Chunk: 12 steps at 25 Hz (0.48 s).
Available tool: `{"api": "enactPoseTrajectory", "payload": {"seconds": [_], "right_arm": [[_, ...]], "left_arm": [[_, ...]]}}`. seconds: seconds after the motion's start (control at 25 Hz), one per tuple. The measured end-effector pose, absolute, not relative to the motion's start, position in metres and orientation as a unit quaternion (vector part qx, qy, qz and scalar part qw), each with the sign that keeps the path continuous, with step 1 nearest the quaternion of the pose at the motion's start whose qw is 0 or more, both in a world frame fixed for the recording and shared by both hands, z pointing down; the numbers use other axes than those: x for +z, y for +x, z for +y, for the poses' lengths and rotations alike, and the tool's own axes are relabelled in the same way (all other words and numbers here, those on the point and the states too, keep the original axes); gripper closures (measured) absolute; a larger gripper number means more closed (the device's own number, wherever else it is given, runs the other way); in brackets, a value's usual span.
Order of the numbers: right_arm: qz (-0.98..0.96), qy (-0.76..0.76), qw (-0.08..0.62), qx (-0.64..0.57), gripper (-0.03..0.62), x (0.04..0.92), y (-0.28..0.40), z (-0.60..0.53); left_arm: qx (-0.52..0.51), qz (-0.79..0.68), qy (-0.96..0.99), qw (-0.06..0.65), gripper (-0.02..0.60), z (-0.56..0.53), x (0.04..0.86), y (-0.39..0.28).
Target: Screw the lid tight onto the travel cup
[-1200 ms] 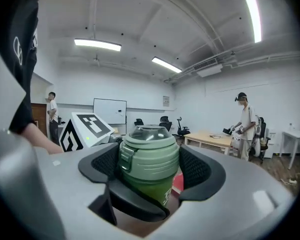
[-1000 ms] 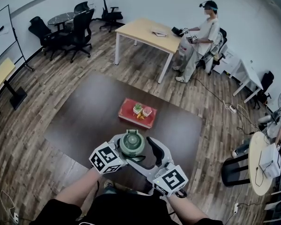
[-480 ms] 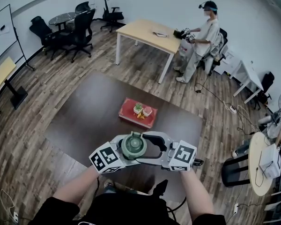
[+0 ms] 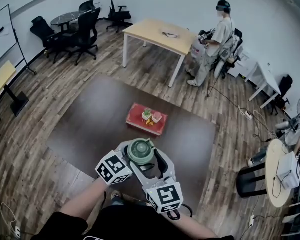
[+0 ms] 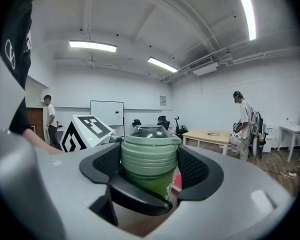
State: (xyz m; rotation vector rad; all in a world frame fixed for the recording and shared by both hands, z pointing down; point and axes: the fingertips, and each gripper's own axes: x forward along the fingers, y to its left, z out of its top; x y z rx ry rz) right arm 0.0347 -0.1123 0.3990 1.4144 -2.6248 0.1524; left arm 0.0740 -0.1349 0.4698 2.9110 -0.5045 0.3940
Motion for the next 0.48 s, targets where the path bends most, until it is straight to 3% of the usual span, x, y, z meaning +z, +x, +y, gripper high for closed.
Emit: {"api": "enactPoseTrajectory", "payload": {"seconds": [0.32,0.48], "right_arm": [[-0.967,0.246,0.069,0.004,0.177,0.368,0.052,-0.113],[-0.987,0.094,0.125,-0.03,0.177,0.379,0.043,-0.104]], "left_arm": [[0.117,-0.125,0.98,0.098,0.167,-0.131,0.457,0.064],[0.142,-0.083,0.983,0.075,0.167,-0.113,0.461,0.072]]}}
